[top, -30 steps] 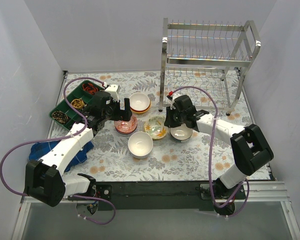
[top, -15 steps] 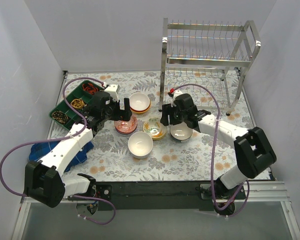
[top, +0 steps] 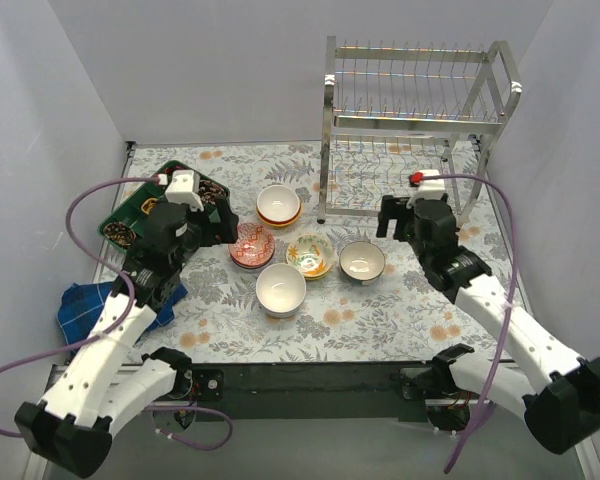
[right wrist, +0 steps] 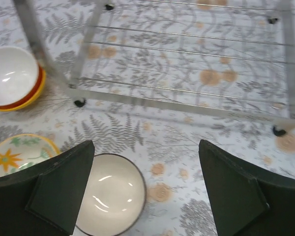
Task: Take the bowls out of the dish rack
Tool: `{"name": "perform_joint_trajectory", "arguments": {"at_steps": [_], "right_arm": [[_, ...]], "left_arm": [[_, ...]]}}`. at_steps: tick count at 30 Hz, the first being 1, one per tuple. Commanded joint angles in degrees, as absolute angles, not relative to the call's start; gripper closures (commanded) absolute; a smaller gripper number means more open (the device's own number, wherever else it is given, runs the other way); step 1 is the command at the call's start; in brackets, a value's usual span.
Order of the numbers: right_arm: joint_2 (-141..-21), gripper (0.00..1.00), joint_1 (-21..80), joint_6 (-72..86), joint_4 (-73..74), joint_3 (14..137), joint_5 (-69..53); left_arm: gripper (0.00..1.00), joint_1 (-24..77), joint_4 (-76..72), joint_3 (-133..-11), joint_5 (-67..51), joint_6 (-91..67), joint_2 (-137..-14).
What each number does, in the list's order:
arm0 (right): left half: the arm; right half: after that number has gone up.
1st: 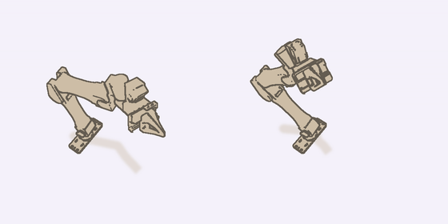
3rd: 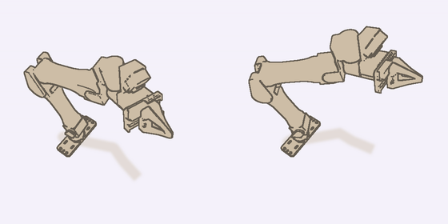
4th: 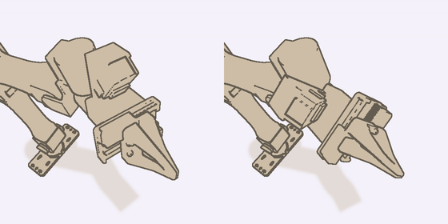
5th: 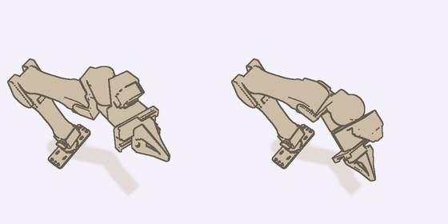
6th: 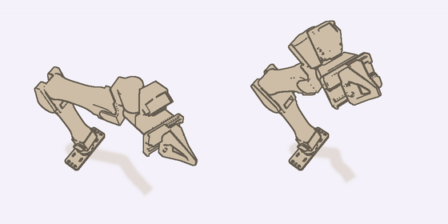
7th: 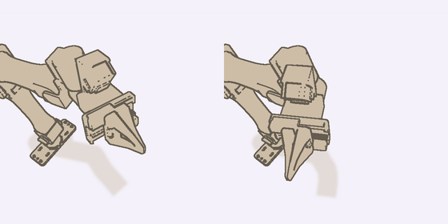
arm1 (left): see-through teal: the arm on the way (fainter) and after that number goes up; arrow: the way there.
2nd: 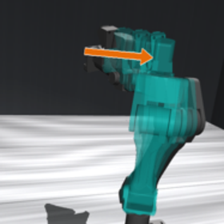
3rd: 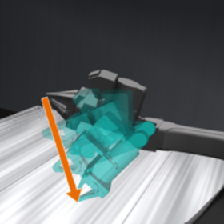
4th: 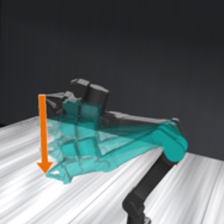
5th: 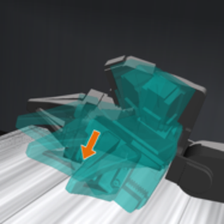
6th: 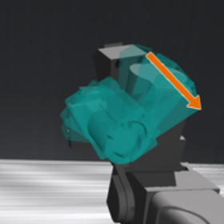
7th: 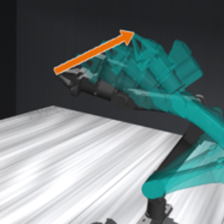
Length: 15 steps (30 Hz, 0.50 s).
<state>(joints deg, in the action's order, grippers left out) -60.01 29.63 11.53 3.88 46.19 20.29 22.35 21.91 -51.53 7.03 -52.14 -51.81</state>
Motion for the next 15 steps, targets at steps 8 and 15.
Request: {"name": "perform_joint_trajectory", "arguments": {"at_steps": [8, 15], "right_arm": [[-30.8, 0.05, 23.55, 7.65, 7.12, 33.68, 34.54], [-12.32, 0.05, 23.47, 2.82, 7.65, 27.0, 35.42]], "left_arm": [[0.02, 22.59, 37.43, -52.47, 21.97, -59.76, -29.2], [0.02, 22.59, 40.43, -50.01, 22.59, -61.96, -13.81]]}}
